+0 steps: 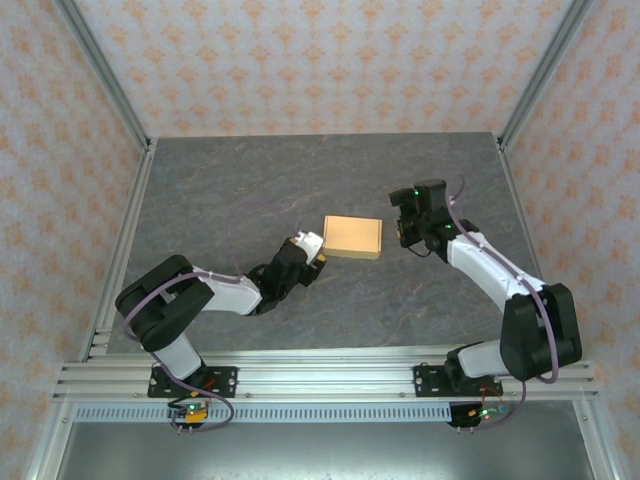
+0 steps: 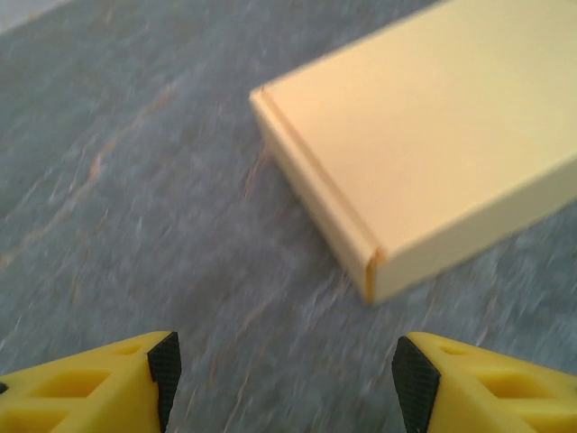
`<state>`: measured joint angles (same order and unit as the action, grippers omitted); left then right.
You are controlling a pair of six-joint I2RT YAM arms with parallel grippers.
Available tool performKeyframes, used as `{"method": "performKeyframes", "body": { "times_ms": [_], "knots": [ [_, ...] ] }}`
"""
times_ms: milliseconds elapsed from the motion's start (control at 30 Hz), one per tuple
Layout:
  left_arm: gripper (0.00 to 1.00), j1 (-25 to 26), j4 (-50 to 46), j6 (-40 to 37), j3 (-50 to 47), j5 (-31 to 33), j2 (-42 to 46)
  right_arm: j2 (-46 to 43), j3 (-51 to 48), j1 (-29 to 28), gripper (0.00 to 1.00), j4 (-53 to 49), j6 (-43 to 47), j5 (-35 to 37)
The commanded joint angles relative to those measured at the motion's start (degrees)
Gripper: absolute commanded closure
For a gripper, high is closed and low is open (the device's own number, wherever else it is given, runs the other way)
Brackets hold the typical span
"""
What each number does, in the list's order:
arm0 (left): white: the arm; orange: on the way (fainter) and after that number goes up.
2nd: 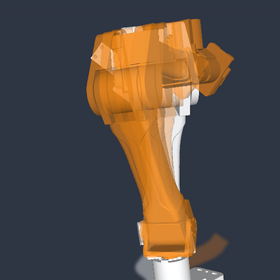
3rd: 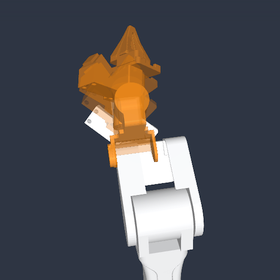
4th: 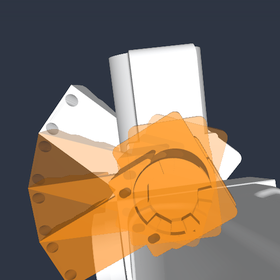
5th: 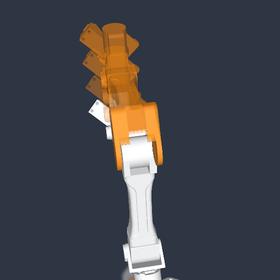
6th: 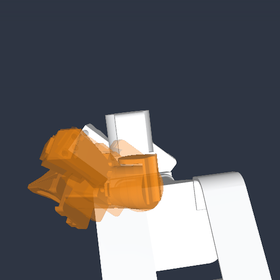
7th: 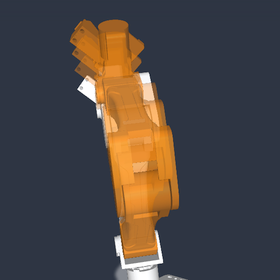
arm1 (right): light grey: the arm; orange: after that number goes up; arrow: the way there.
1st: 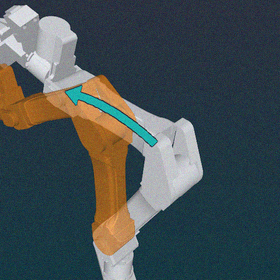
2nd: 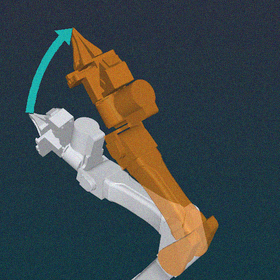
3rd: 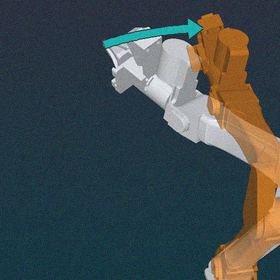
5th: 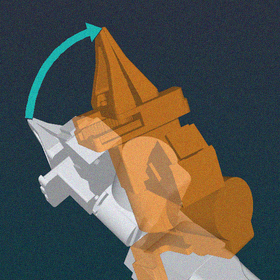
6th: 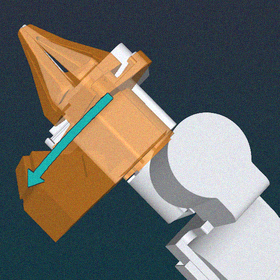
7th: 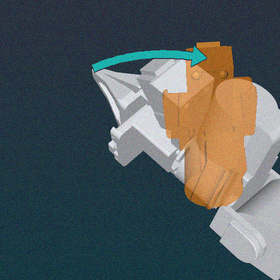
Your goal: Fold the paper box
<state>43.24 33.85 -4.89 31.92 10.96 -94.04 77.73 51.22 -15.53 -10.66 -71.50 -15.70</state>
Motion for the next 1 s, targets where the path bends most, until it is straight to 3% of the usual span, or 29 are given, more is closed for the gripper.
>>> {"method": "performKeyframes", "body": {
  "times_ms": [0, 167, 233, 267, 300, 367, 400, 533, 667, 733, 800, 867, 967],
  "knots": [
    [0.34, -0.09, -2.18, -1.95, -0.86, 3.41, 6.72, -2.45, -0.49, 1.6, 0.18, -5.48, 5.37, 2.92],
    [0.32, -0.96, -8.53, 0.85, -0.7, 7.16, 16.68, -1.69, 1.34, 2.57, 0.16, -9.35, 22.11, 5.46],
    [0.3, -3.05, -12.39, 2.27, -0.28, 4.84, 21.42, -1.67, 2.29, 2.61, 0.16, -10.83, 31.31, 6.89],
    [0.18, -4.39, -14.05, 2.5, -0.11, 2.78, 24.17, -2.51, 1.96, 2.68, 0.17, -9.95, 36.8, 7.42],
    [0.0, -5.66, -15.76, 2.89, 0.1, 2.35, 26.92, -4.53, 0.85, 2.62, 0.17, -8.5, 41.91, 8.53],
    [0.0, -8.78, -20.4, 4.3, 1.3, 4.23, 31.21, -10.61, -2.66, 2.61, 0.15, -3.07, 49.61, 9.11],
    [0.0, -10.32, -22.96, 4.57, 2.17, 5.88, 33.08, -14.45, -3.91, 2.61, 0.01, -1.07, 52.59, 9.88],
    [0.0, -13.5, -28.41, 0.01, 3.34, 9.93, 38.84, -24.72, -10.25, 2.53, 0.01, 6.74, 59.13, 23.9],
    [0.0, -20.91, -26.77, -1.22, -1.33, 7.57, 42.52, -29.69, -25.49, 2.58, 0.01, 30.04, 73.33, 31.62],
    [0.0, -25.61, -23.72, -1.13, -4.99, 4.03, 42.59, -27.46, -29.93, 2.84, 0.01, 36.45, 74.44, 37.58],
    [0.0, -27.89, -21.01, 1.25, -8.64, 6.41, 41.16, -23.72, -30.61, 4.75, 0.01, 34.52, 68.09, 41.42],
    [0.0, -28.41, -17.91, 5.0, -12.06, 11.09, 38.7, -20.35, -31.38, 7.41, 0.01, 33.25, 63.12, 38.38],
    [0.0, -29.56, -12.92, 3.83, -14.15, 9.66, 34.07, -14.85, -35.06, 7.72, 0.01, 44.71, 69.17, 36.04]
  ]
}}
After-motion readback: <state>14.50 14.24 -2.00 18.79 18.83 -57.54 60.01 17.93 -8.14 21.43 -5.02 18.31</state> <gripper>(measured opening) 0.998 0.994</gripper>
